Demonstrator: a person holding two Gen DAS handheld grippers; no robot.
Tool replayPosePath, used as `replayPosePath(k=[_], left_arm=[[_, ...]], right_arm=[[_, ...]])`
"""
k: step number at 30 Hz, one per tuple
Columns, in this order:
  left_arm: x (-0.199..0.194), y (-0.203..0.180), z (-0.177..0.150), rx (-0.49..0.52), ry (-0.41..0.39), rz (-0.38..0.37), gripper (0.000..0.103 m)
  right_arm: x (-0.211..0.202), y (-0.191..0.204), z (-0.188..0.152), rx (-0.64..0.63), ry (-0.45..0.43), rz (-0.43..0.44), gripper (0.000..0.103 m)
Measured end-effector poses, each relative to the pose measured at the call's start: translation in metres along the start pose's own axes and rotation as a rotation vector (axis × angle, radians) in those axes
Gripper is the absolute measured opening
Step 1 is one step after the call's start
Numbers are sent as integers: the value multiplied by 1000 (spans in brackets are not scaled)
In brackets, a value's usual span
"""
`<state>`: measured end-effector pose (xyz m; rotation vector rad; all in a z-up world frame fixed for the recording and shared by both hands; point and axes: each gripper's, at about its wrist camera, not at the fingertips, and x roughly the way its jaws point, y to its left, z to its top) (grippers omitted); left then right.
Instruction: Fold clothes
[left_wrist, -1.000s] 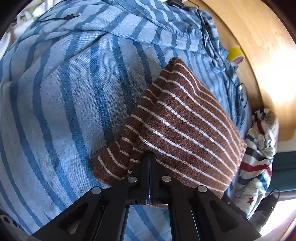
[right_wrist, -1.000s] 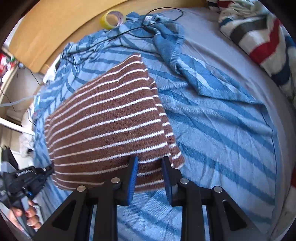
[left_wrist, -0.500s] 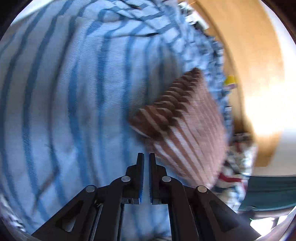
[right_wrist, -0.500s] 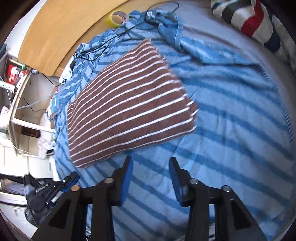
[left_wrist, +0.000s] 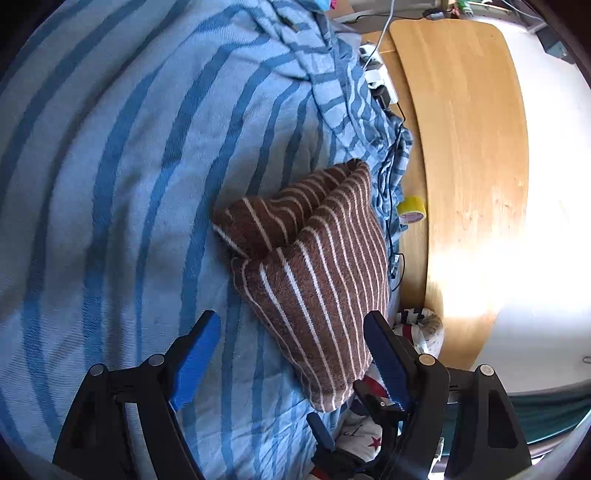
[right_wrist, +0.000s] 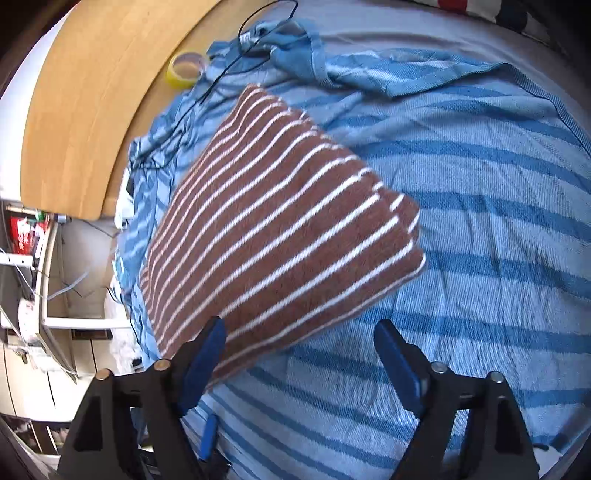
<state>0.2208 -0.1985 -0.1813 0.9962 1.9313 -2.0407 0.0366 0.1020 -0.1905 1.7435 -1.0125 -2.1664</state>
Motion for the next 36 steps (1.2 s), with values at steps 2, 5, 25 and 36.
replayPosePath(k=[2,5,25,36], left_arm=[[4,5,-2,-21,7,-10,79],[17,6,2,-55,4,-47,79],[65,-57,-13,377,160,68,75],[150,-110,-37,821,175,263,14]], right_arm=[[5,2,4,-8,2,5,87],[20,7,7,-24,9,-3,88],[-16,58,35,-141,-61,117,90],[-21,60,41,-179,-37,128,85]])
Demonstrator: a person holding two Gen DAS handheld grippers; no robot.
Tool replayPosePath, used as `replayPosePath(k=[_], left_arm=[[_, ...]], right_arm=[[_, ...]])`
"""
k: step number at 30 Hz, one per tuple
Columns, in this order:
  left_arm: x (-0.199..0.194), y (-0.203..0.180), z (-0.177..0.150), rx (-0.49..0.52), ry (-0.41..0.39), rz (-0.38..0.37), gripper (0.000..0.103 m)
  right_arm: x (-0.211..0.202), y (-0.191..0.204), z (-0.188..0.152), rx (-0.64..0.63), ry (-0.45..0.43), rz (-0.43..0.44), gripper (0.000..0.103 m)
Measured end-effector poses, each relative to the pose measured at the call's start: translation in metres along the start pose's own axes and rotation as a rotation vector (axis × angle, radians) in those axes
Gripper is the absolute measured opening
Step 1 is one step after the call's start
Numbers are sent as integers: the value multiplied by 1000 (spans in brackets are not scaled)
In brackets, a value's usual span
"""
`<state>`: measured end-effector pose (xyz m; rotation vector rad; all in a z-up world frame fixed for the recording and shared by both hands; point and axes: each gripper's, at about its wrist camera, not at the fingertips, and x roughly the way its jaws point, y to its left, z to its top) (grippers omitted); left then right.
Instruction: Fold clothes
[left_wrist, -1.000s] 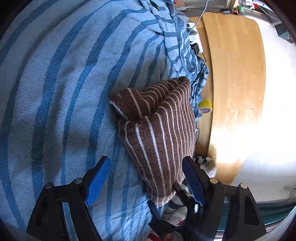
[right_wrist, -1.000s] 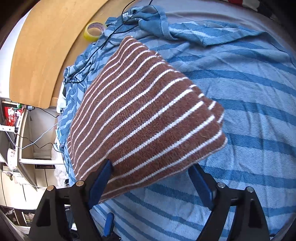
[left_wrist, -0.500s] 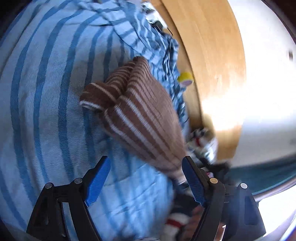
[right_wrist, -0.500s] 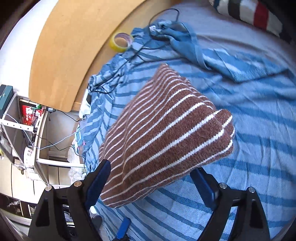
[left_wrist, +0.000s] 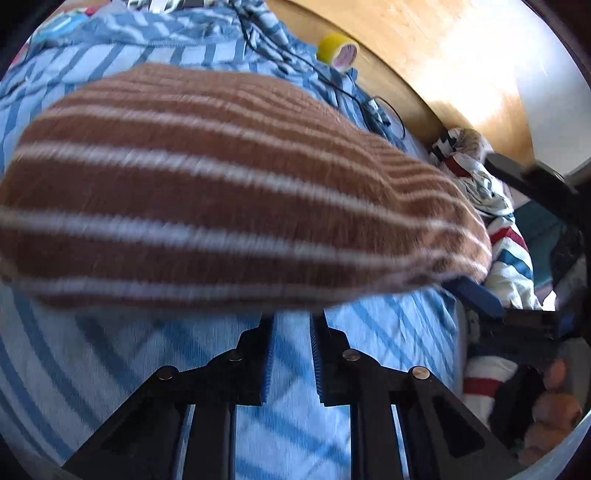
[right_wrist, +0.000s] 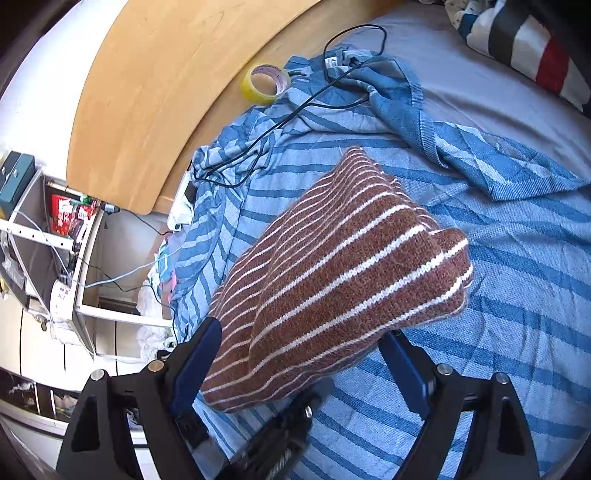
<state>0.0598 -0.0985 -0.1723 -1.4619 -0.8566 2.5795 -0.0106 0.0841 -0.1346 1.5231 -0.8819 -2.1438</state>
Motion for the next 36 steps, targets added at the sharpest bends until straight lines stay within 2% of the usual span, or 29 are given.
replayPosePath(k=[2,4,5,6,8,9,12,15,18,21,24,28,33,36], left_arm=[[5,-5,9,4,-38,13,10],[9,-13,17,27,-74,26,8],[10,-18,19,47,-94,40,7],[12,-18,20,46,-111,42,6],[15,-16,22,16,-136,35,4],[15,-14,19,8,-141,38,3],[15,-15,16,32,-159,52,3],[12,-12,14,34,-177,31,3],[9,-4,8,45,-170,18,3],[13,2,-2,60,-132,35,3],[13,14,-12,21,-116,60,3],[7,31,-15,-50,-124,74,3],[-3,18,-1,-4,-130,106,3],[-10,21,5,-73,-152,50,3]], right_arm=[[-19,5,-7,-62,-37,-20,68],[-40,16,-12,-140,-88,-39,58],[-50,23,-12,-185,-114,-52,58],[-50,33,-7,-237,-108,-93,57],[-41,51,5,-326,-81,-175,42],[-28,58,13,-361,-56,-219,39],[13,75,36,-427,13,-229,38],[56,91,49,-502,104,-237,39],[94,79,45,-485,214,-302,36],[103,64,43,-435,234,-277,36],[110,56,43,-411,252,-275,35],[90,59,27,-463,204,-267,35],[9,42,-21,-440,63,-255,38],[-7,26,-58,-445,106,-283,39]])
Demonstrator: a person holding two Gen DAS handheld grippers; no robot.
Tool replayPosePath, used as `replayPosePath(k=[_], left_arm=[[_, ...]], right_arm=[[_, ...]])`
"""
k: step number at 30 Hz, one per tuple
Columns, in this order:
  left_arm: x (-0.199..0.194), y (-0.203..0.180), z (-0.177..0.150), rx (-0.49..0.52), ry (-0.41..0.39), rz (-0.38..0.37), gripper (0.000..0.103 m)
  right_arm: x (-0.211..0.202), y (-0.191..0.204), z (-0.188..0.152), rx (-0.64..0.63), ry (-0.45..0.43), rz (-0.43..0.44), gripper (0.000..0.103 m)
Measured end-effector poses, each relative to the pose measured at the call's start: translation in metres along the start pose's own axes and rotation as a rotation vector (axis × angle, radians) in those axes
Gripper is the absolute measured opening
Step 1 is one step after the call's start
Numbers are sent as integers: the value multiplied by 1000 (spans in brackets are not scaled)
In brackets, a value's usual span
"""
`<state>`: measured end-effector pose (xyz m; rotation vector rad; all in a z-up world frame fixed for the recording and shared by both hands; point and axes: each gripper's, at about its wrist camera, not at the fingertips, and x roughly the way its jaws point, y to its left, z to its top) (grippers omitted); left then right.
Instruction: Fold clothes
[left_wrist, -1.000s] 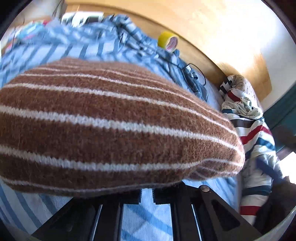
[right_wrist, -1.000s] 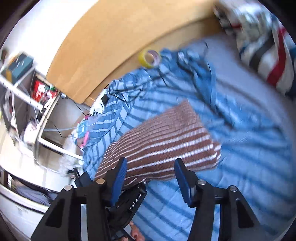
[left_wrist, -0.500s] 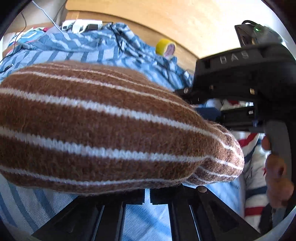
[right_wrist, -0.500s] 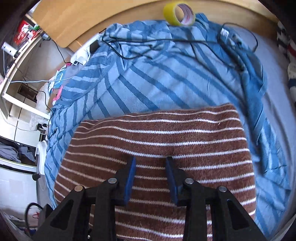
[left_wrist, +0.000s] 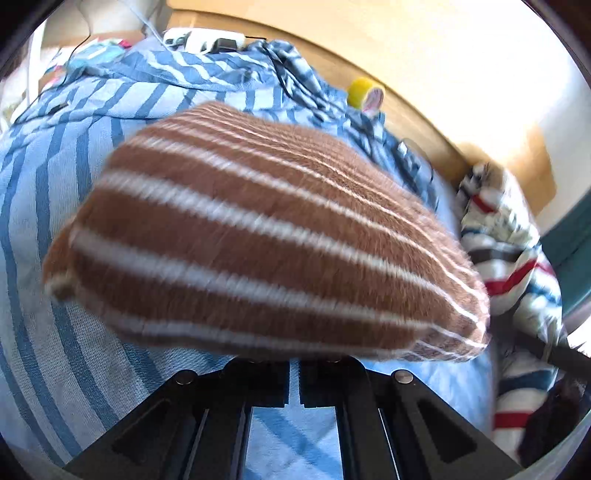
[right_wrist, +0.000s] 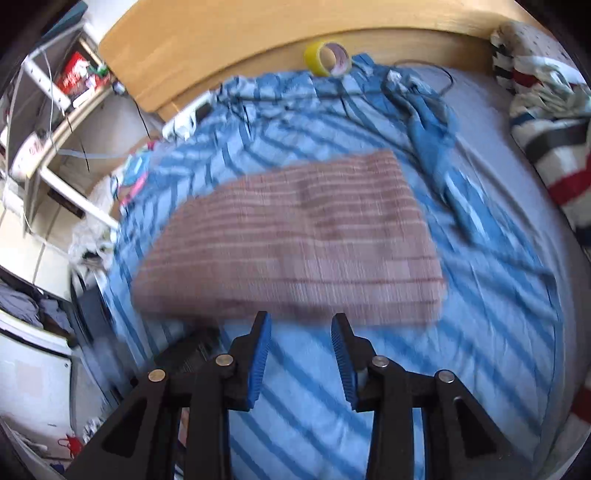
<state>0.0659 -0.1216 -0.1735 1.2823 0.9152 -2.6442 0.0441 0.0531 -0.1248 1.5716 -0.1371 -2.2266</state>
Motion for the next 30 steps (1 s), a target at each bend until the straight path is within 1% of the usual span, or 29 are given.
replayPosePath(k=[2,4,6,7,8,9,11,12,14,16,18,20,22,23,25,27,30], left_arm=[[-3,1,2,-35,-10,-25,3],[-5,-6,4,-1,-13,-5,3],[-7,-10,4,18,-14,7,3],[-9,-10,1,23,-17,11,3],[-11,-10,-1,27,-20,14,3],[-10,-9,-5,30,-26,11,3],[-7,-3,-15,31,-36,-1,3],[-3,0,-19,27,-21,-17,3],[9,1,-20,21,6,-33,3],[21,-6,-15,47,6,-41,3],[28,-21,-7,94,-27,-38,3],[29,-34,0,131,-86,-12,3],[30,-40,3,145,-119,13,3],[30,-42,3,145,-132,20,3],[29,-45,2,146,-157,38,3],[29,-48,1,151,-164,55,3],[29,-50,4,147,-160,61,3]], right_arm=[[19,-4,-12,8,62,-1,39],[46,-11,-11,47,97,50,37],[67,-12,-3,64,109,35,37],[68,-10,5,57,91,22,32],[68,-8,13,52,71,11,32],[62,-7,25,60,41,20,32],[54,-7,43,92,25,48,32],[51,-7,48,90,15,52,32],[45,-7,58,88,-4,60,32],[41,-10,63,103,-14,87,32],[43,-7,65,112,-6,103,32],[45,-7,65,110,9,111,32],[38,-13,61,109,8,131,32],[30,-15,60,103,-10,136,32],[8,-16,59,78,-64,122,32],[-8,-11,64,42,-95,87,32],[-14,6,80,-26,-141,18,32]])
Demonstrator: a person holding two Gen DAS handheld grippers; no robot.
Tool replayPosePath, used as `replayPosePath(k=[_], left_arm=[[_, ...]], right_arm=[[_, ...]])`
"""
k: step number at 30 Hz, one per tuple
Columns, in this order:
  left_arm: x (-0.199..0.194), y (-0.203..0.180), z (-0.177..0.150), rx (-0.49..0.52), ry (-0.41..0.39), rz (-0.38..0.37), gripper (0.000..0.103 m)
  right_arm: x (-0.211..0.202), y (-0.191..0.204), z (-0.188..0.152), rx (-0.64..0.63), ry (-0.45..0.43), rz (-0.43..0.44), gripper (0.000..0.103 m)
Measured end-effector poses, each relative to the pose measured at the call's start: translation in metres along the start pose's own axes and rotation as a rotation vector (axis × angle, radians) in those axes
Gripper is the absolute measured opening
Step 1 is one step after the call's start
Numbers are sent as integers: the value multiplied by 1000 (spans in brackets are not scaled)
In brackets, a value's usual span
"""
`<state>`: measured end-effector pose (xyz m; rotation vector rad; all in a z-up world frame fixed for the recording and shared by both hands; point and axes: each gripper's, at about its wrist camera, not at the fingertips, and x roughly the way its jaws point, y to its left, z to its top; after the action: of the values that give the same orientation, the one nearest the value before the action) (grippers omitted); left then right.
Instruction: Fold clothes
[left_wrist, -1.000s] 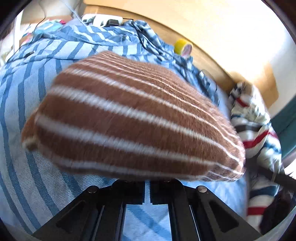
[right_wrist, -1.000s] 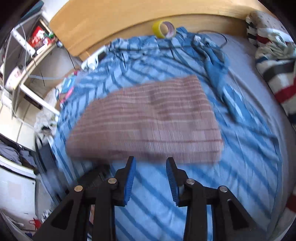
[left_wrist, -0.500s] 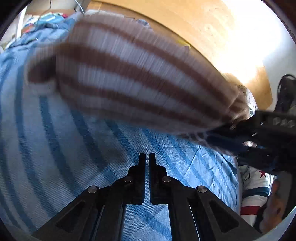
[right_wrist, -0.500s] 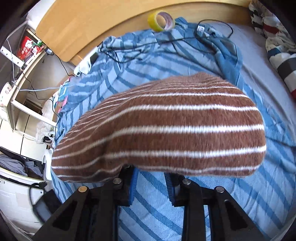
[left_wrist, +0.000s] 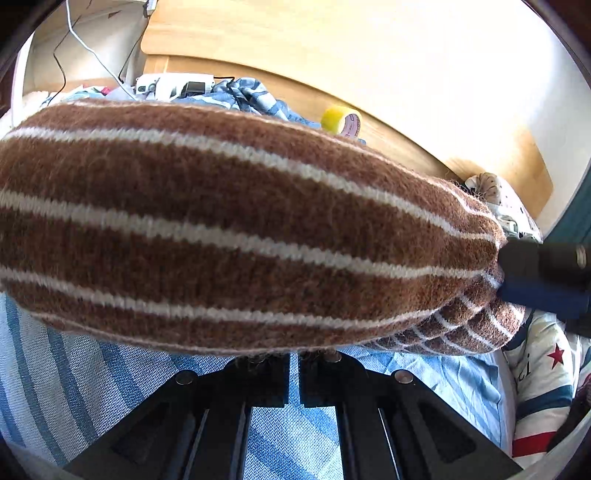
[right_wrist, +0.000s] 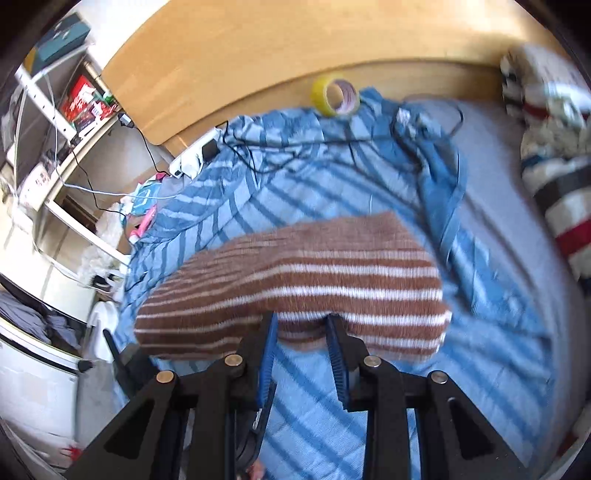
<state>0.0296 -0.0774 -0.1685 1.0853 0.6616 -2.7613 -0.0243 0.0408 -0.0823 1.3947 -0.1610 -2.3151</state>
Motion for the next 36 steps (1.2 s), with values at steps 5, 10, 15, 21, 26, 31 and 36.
replayPosePath(k=[5,10,15,21,26,31,36], left_arm=[[-1,-7,11,26,35,42,3],[5,2,33,-42,173,2,3],[21,28,42,-197,351,-73,3],[31,36,38,-291,446,-39,3],[39,42,29,-279,485,-19,3],[42,44,27,-259,492,-25,3],[43,44,29,-243,511,-37,3]], right_arm=[[22,19,28,-78,-30,-72,35],[14,14,31,-102,-33,-61,35],[4,2,18,-148,-34,-105,35],[7,-7,-29,-218,23,-188,34],[-12,-28,-59,-250,76,-283,32],[-31,-59,-37,-192,43,-367,32],[-27,-71,-16,-200,8,-458,32]])
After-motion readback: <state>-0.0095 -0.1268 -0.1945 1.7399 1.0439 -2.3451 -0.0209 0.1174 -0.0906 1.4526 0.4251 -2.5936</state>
